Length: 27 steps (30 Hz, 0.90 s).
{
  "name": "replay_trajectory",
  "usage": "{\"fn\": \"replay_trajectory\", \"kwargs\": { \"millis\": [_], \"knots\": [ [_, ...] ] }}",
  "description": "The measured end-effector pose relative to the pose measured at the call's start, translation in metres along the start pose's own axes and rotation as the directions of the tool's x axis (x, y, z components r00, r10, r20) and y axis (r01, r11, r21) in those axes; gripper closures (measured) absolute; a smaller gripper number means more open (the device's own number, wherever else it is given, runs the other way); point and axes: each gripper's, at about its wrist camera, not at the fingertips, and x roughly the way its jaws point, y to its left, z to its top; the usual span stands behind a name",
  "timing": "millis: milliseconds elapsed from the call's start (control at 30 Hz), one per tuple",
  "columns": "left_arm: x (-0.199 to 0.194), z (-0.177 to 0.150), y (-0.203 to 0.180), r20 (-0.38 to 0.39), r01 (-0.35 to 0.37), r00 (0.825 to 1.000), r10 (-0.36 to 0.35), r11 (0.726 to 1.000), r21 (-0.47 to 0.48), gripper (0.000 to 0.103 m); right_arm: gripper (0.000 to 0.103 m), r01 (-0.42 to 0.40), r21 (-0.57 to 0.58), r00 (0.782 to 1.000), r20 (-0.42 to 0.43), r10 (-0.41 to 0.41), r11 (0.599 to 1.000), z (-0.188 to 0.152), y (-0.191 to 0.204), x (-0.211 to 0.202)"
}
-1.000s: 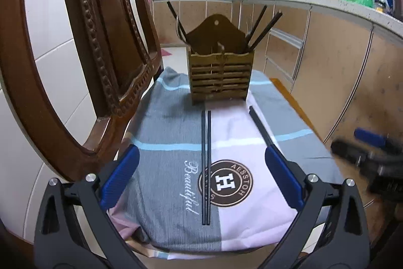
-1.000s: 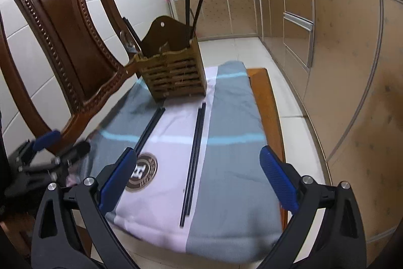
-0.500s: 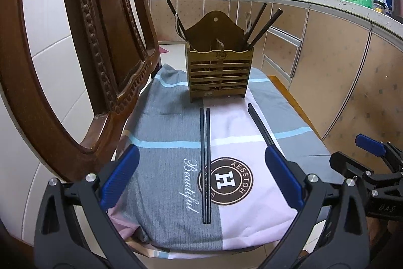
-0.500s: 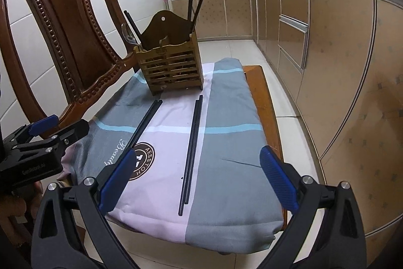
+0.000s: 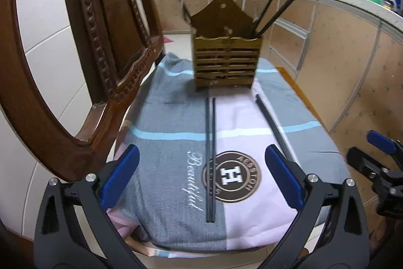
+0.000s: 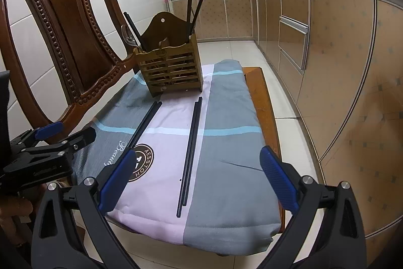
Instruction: Organize utensils
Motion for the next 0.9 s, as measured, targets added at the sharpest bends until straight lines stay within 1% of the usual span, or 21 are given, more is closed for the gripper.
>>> {"fn": "replay_trajectory", "kwargs": {
  "millis": [200,233,267,300,333,433,567,767,833,900],
  "knots": [
    [0.036,0.007,0.009,-0.061,-0.017,0.998,0.018,1.0,0.012,0.005,0.007,0.008,-0.01,1.0,-0.009,-0.008,1.0,0.0,0.004,0.008],
    [0.041,0.008,0.008,-0.068,-0.014,0.998,0.015,1.0,0.019,0.011,0.007,0.01,-0.014,1.0,-0.015,-0.01,1.0,-0.001,0.005,0.011],
    [0.048,0.01,0.007,-0.08,-0.011,0.997,0.013,0.999,0.03,0.02,0.007,0.011,-0.018,1.0,-0.019,-0.011,1.0,-0.001,0.007,0.013],
    [0.055,0.01,0.005,-0.095,-0.01,0.995,0.014,0.999,0.04,0.025,0.007,0.013,-0.026,1.0,-0.025,-0.014,1.0,-0.001,0.009,0.016],
    [0.066,0.011,0.005,-0.124,-0.013,0.992,0.018,0.999,0.046,0.033,0.007,0.012,-0.032,1.0,-0.028,-0.012,0.999,-0.001,0.011,0.018],
    [0.088,0.011,0.009,-0.184,-0.001,0.983,0.007,1.0,0.029,0.039,0.007,-0.005,-0.032,0.999,-0.035,0.004,0.999,0.0,0.014,0.021],
    [0.102,0.007,0.005,-0.231,0.016,0.973,-0.005,0.999,0.047,0.04,0.007,-0.011,-0.042,0.999,-0.045,0.01,0.999,0.001,0.016,0.025],
    [0.118,-0.001,-0.006,-0.278,-0.005,0.96,0.032,0.995,0.097,0.04,0.007,-0.013,-0.02,0.998,-0.057,0.012,1.0,0.001,0.01,0.026],
    [0.121,-0.001,-0.006,-0.275,-0.019,0.96,0.044,0.995,0.095,0.04,0.007,-0.014,-0.018,0.998,-0.055,0.013,1.0,0.001,0.009,0.025],
    [0.121,0.002,-0.003,-0.269,-0.016,0.963,0.034,0.998,0.069,0.04,0.007,-0.016,-0.018,0.998,-0.056,0.015,1.0,0.001,0.009,0.025]
  ]
}}
